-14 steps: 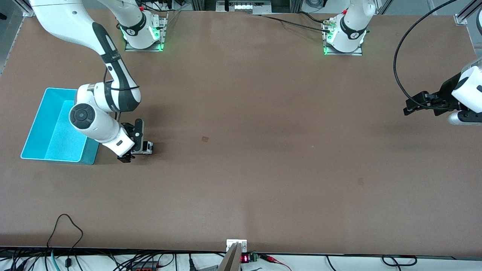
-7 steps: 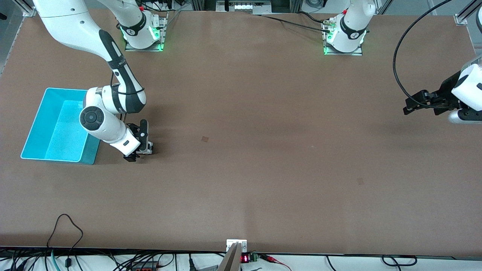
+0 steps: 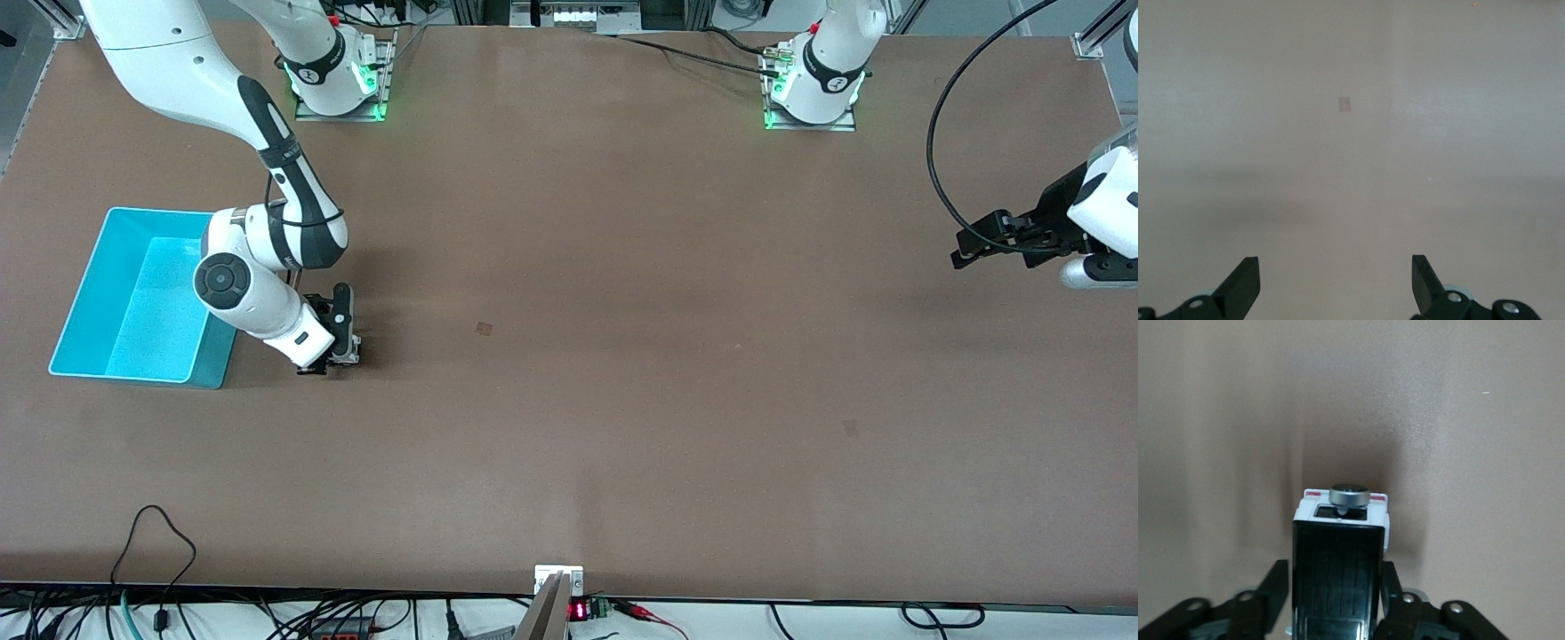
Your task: Wind and store white jeep toy
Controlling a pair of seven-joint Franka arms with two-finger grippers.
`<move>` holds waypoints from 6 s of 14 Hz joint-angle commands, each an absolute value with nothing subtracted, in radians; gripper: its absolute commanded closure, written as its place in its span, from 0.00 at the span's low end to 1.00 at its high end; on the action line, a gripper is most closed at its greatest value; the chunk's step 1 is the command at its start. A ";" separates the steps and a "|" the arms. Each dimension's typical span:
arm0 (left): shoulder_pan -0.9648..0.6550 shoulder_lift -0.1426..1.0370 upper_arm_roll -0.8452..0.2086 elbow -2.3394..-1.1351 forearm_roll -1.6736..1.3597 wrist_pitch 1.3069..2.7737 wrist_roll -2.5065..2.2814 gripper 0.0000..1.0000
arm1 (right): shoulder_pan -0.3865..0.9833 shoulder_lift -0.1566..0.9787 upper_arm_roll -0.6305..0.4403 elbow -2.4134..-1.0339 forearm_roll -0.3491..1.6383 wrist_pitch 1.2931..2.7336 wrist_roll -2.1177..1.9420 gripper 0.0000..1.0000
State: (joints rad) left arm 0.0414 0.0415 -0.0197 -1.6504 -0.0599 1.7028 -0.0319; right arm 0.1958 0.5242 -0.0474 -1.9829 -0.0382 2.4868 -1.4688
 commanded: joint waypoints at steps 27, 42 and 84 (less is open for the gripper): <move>0.045 -0.025 -0.021 -1.692 -0.037 1.632 -0.032 0.00 | -0.143 0.221 -0.098 -2.111 -0.192 2.284 -0.180 1.00; 0.048 -0.023 -0.020 -1.689 -0.025 1.631 -0.032 0.00 | -0.242 0.304 -0.130 -2.238 -0.192 2.476 -0.219 1.00; 0.055 -0.064 -0.021 -1.721 -0.029 1.638 -0.032 0.00 | -0.179 0.040 0.067 -1.572 -0.033 1.559 -0.233 0.00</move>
